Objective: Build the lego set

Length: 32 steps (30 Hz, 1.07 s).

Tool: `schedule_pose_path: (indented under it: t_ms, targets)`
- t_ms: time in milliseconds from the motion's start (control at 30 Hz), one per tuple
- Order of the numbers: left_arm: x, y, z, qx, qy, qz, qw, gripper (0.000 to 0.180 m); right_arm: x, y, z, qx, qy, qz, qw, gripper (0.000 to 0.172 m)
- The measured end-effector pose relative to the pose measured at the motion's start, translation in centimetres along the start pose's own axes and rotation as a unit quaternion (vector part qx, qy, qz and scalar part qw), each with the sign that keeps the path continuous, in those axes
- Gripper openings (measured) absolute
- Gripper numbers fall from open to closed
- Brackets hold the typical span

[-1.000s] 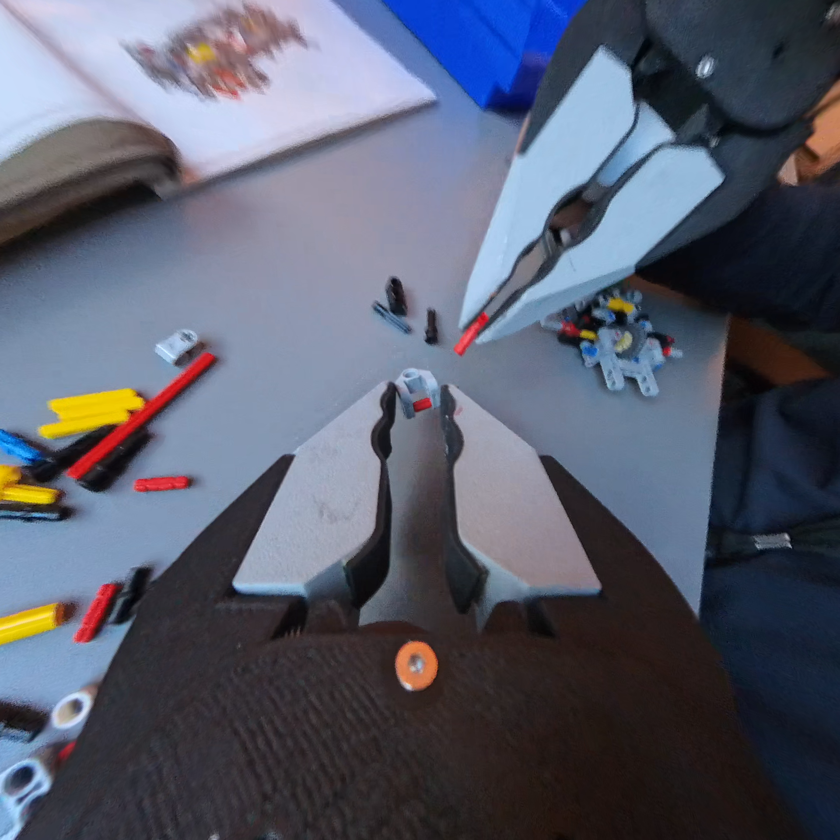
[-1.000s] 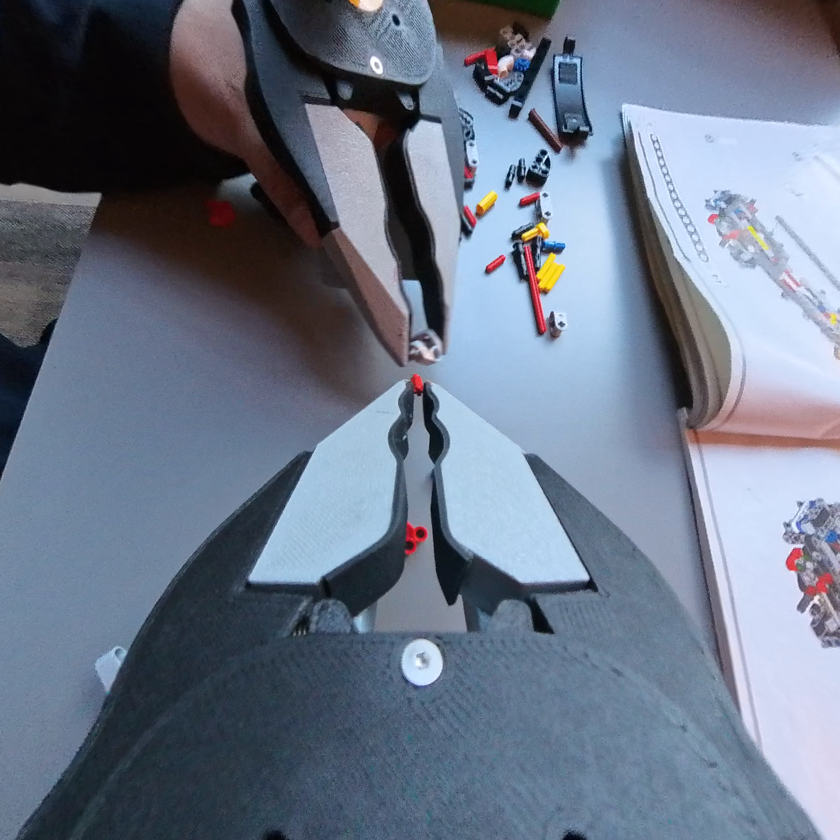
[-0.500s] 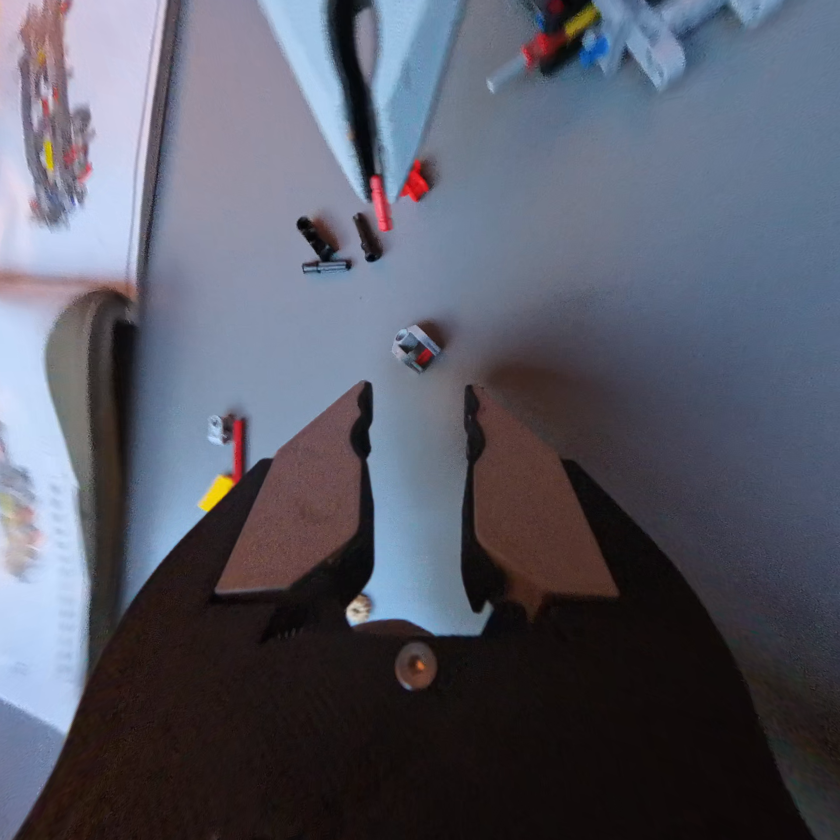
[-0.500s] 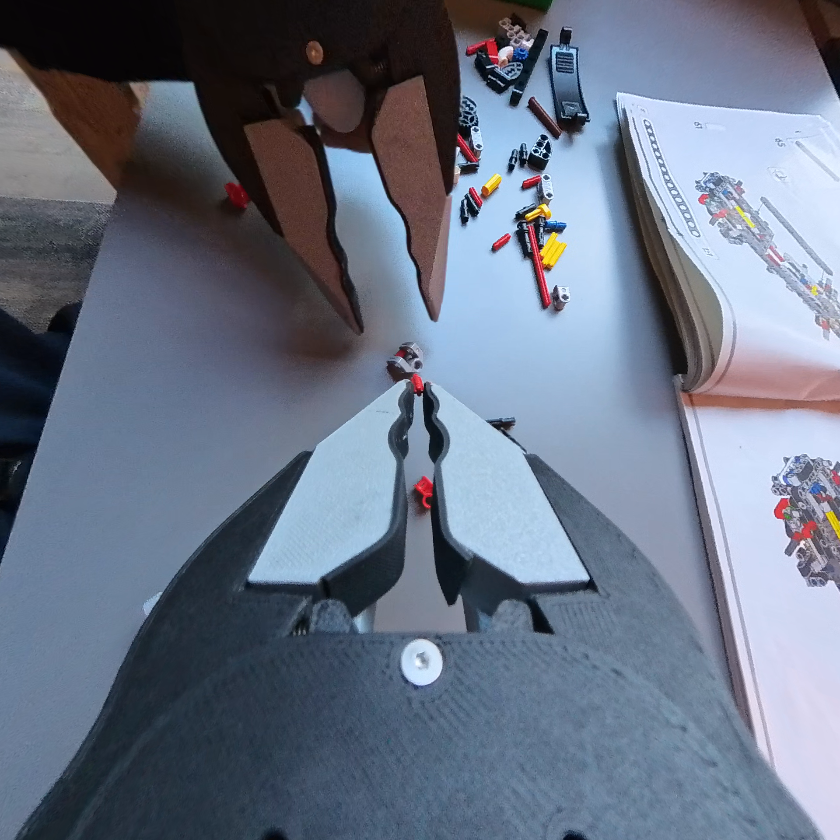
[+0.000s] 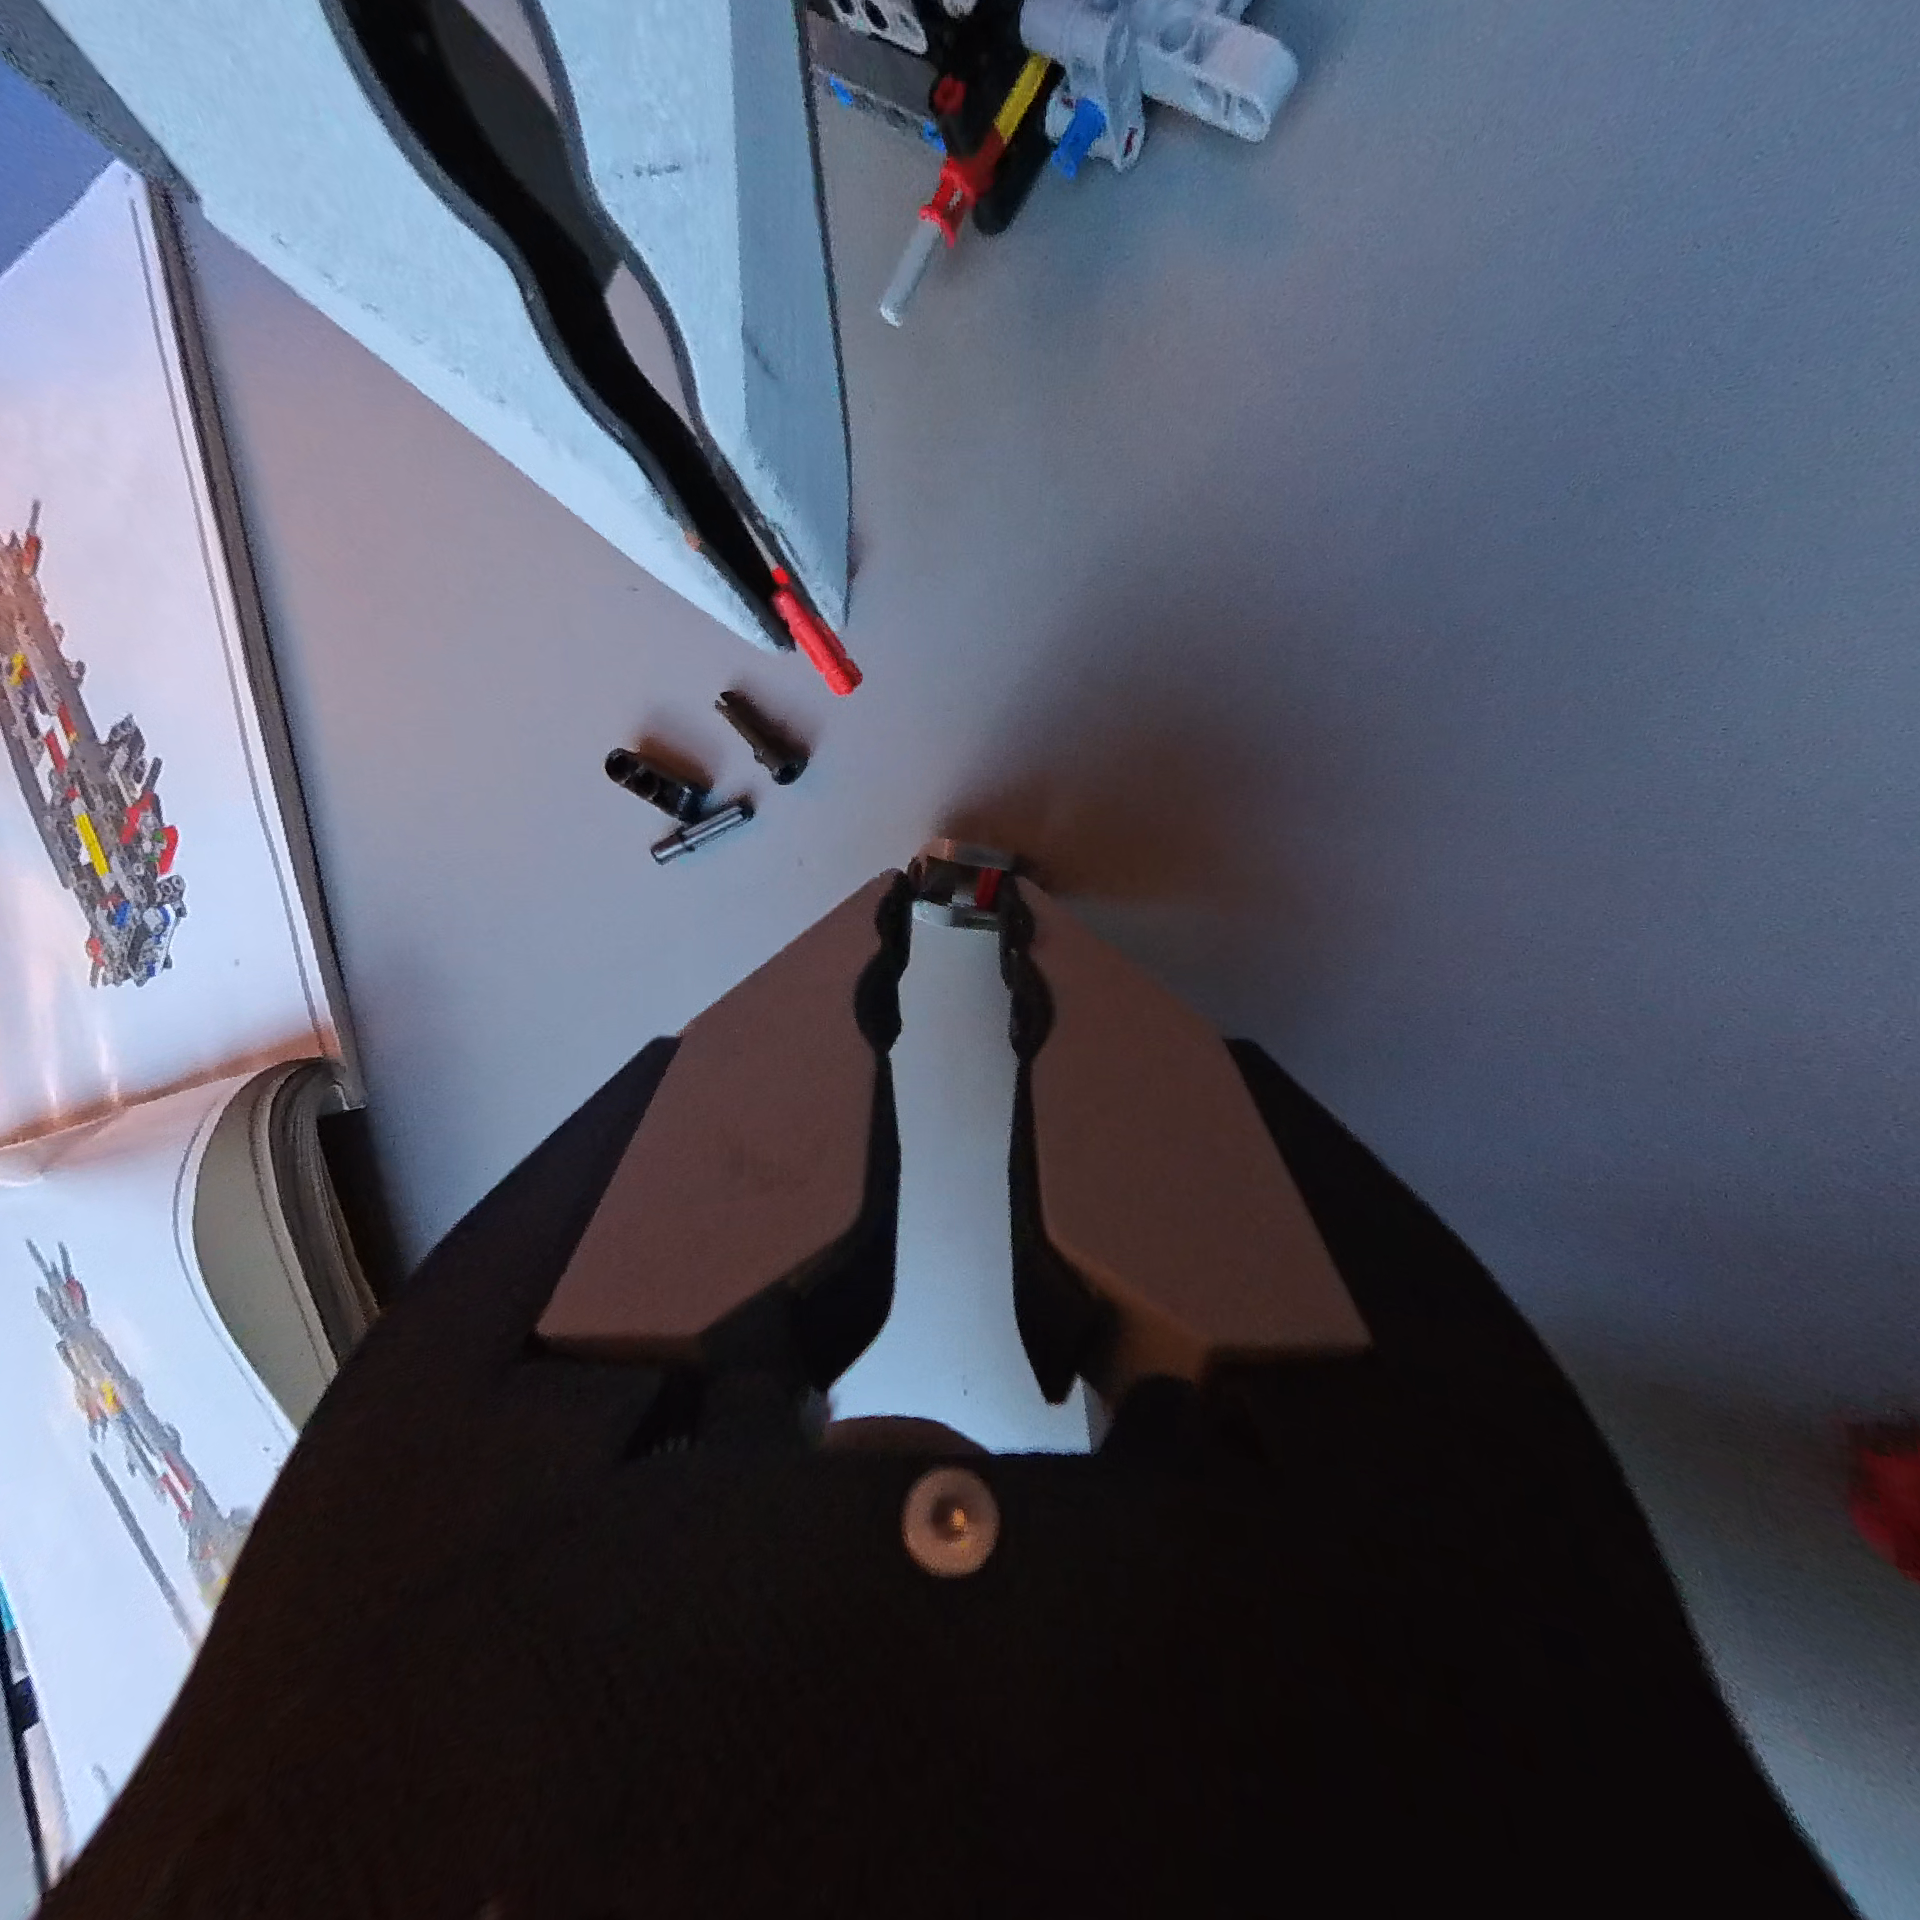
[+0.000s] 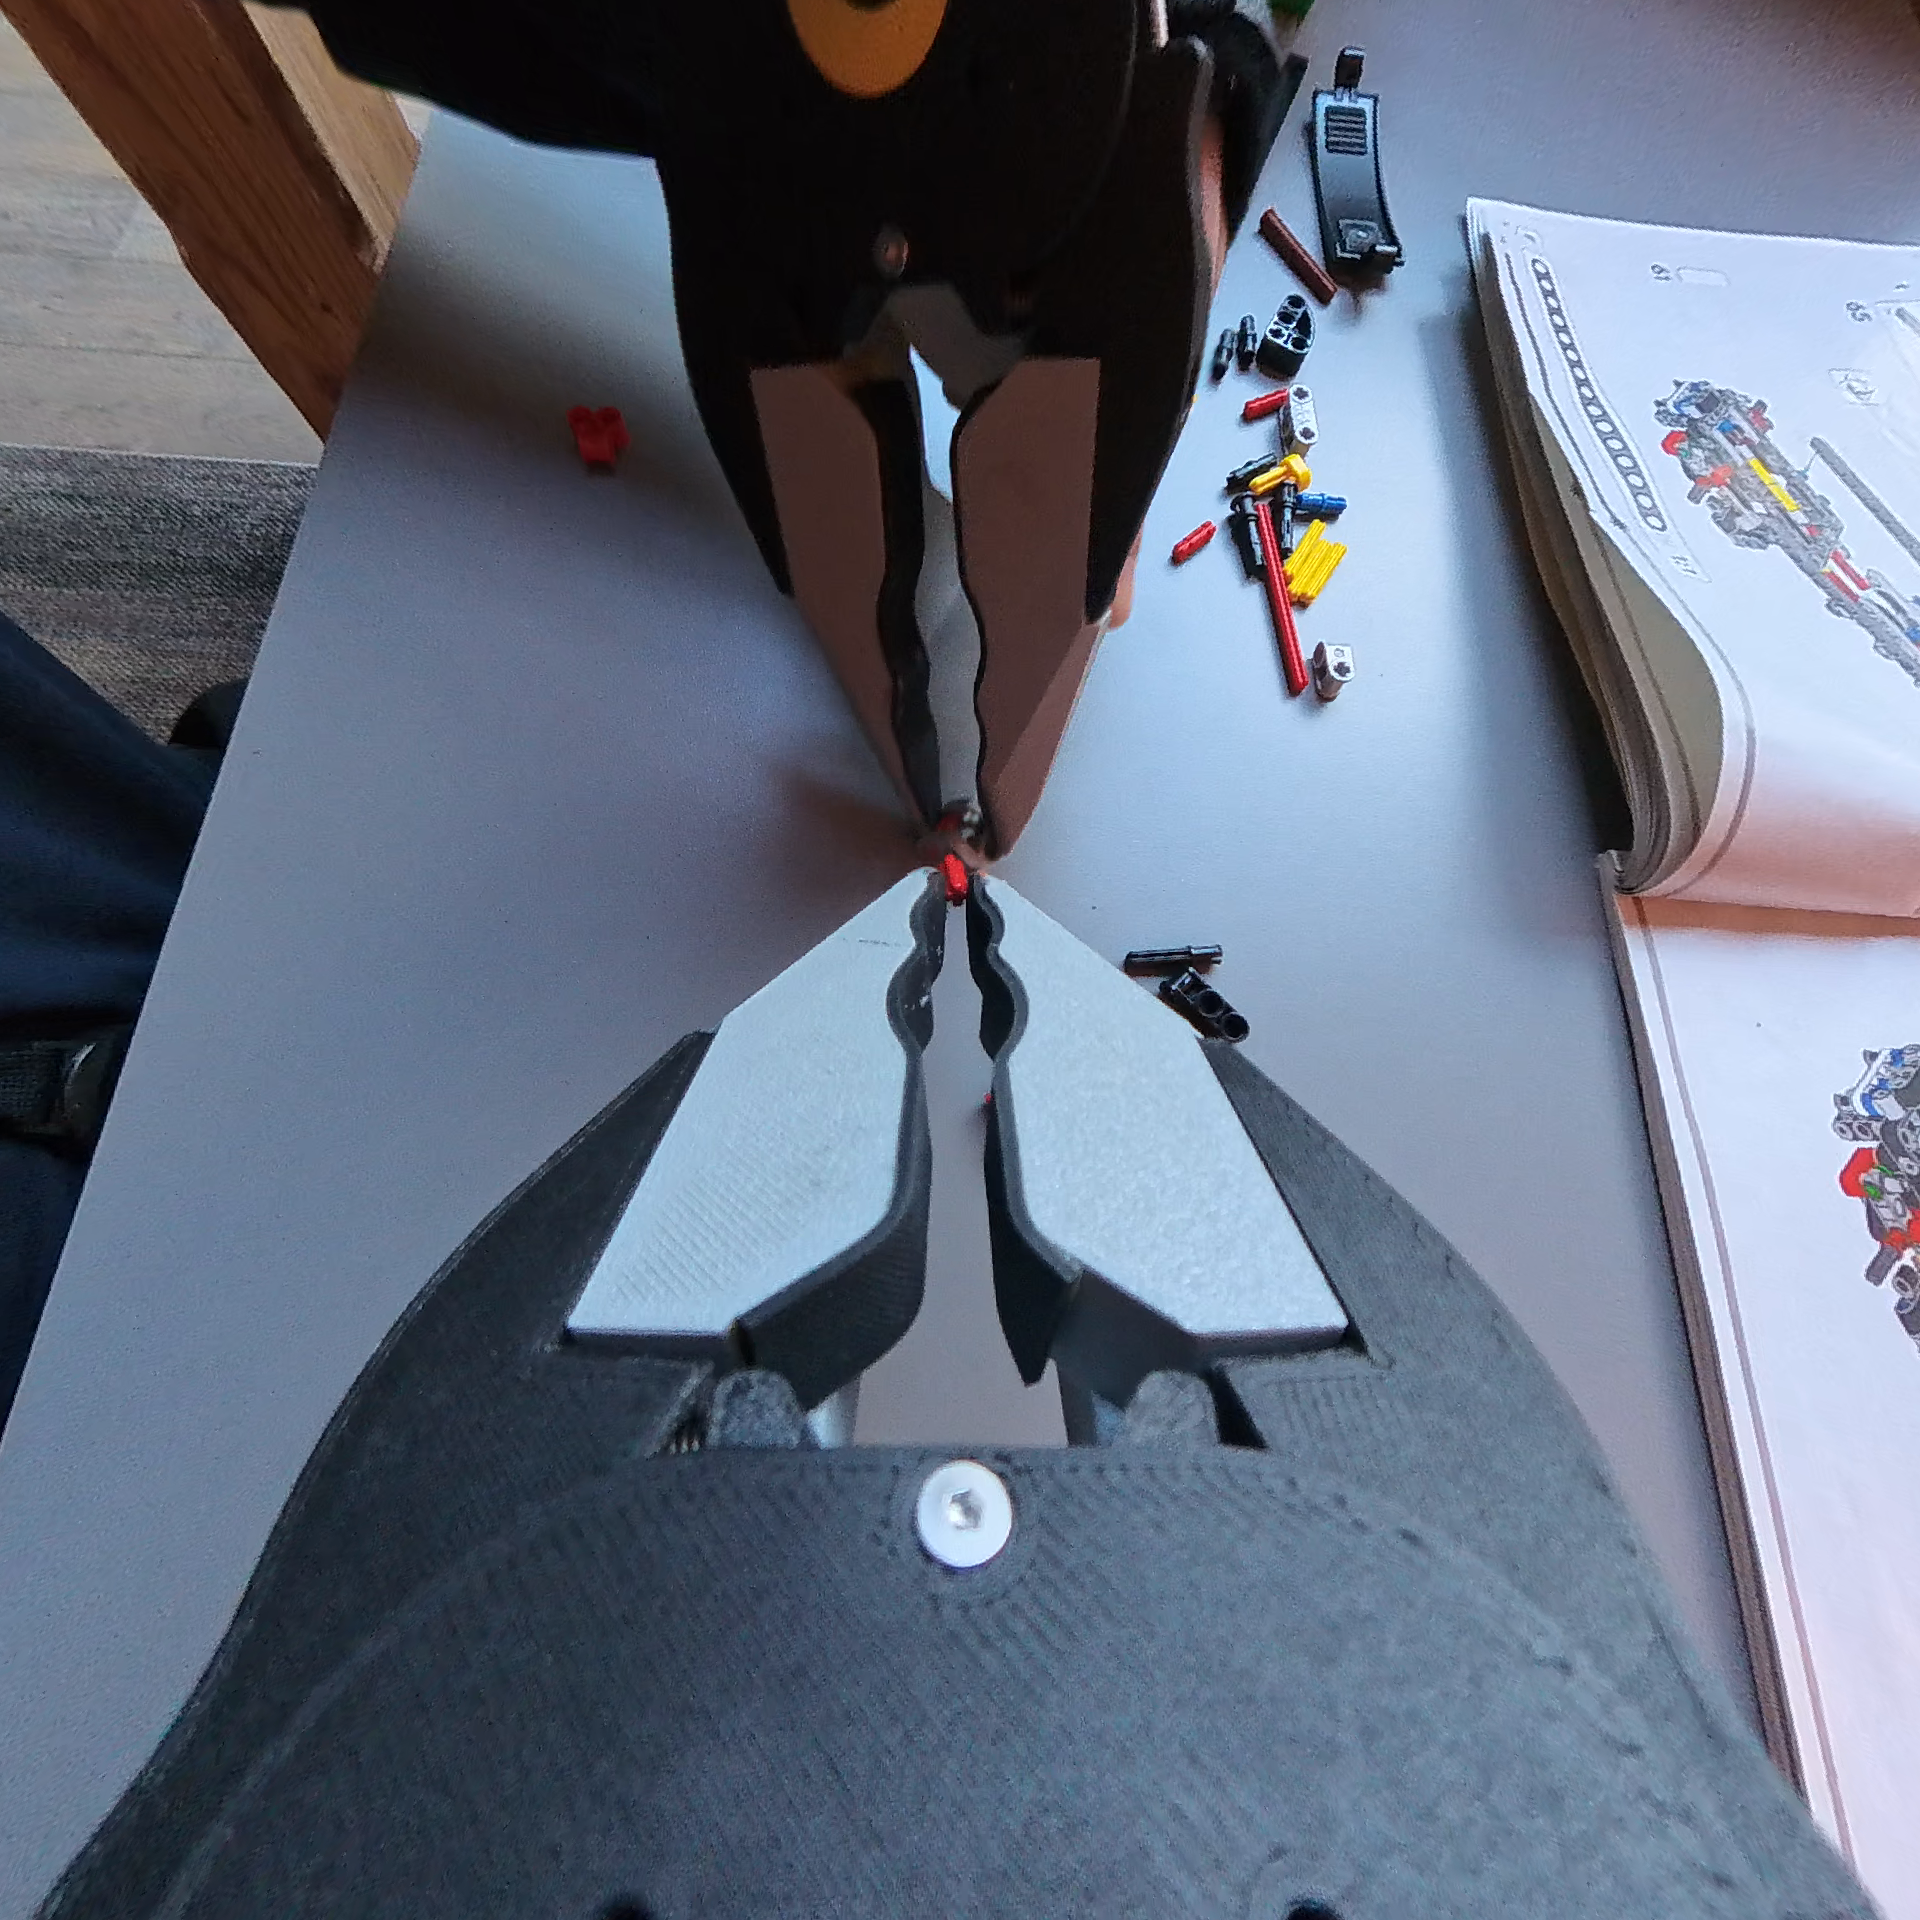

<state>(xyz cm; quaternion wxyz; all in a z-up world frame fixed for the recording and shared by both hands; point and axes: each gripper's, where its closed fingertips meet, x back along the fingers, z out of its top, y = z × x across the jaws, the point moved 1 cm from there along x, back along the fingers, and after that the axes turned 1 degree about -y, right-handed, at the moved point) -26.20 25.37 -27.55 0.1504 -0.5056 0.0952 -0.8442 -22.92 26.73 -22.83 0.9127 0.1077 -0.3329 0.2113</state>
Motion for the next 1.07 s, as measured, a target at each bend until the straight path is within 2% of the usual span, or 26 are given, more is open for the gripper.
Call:
schedule_pose_path:
  t_ms: [100, 200, 367, 433, 533, 600, 767, 867, 967, 1067]
  targets:
    - [-0.2, -0.2, 0.1, 0.032, 0.012, 0.002, 0.999, 0.015, 0.0, 0.0, -0.1, -0.005, 0.003, 0.006, 1.000, 0.000]
    - [-0.6, -0.6, 0.6, 0.131, 0.044, 0.004, 0.990, 0.014, 0.1, 0.1, -0.2, -0.008, 0.002, 0.005, 1.000, 0.001]
    - [-1.2, 0.2, 2.4, 0.315, 0.123, -0.045, 0.940, 0.014, 0.7, -0.1, -0.1, 0.003, 0.011, 0.007, 1.000, 0.000]
    - [-1.0, 0.0, 2.6, 0.357, 0.131, -0.042, 0.924, 0.014, 1.0, -0.5, -0.3, 0.007, 0.009, 0.016, 1.000, 0.000]
    - [-1.1, 1.2, 2.9, 0.407, 0.122, -0.089, 0.901, 0.014, 0.8, -1.1, -1.4, 0.017, -0.017, 0.027, 0.999, 0.000]
    - [-0.9, 2.1, 3.4, 0.421, 0.115, -0.122, 0.891, 0.014, 0.5, -1.3, -2.0, 0.018, -0.031, 0.029, 0.999, 0.001]
    - [-1.1, 1.6, 3.8, 0.444, 0.145, -0.124, 0.876, 0.014, 0.1, -2.5, -2.2, 0.021, -0.044, 0.048, 0.998, 0.001]
    - [-0.5, 1.3, 4.8, 0.423, 0.187, -0.104, 0.881, 0.013, 0.6, -2.8, -2.0, 0.007, -0.032, 0.065, 0.997, 0.001]
    - [-1.0, 1.8, 4.4, 0.402, 0.156, -0.081, 0.899, 0.013, 0.7, -3.2, -2.5, -0.003, -0.034, 0.089, 0.995, 0.000]
    - [-1.5, 2.4, 4.3, 0.379, 0.130, -0.073, 0.913, 0.014, 0.1, -3.4, -3.1, 0.018, -0.058, 0.075, 0.995, 0.001]
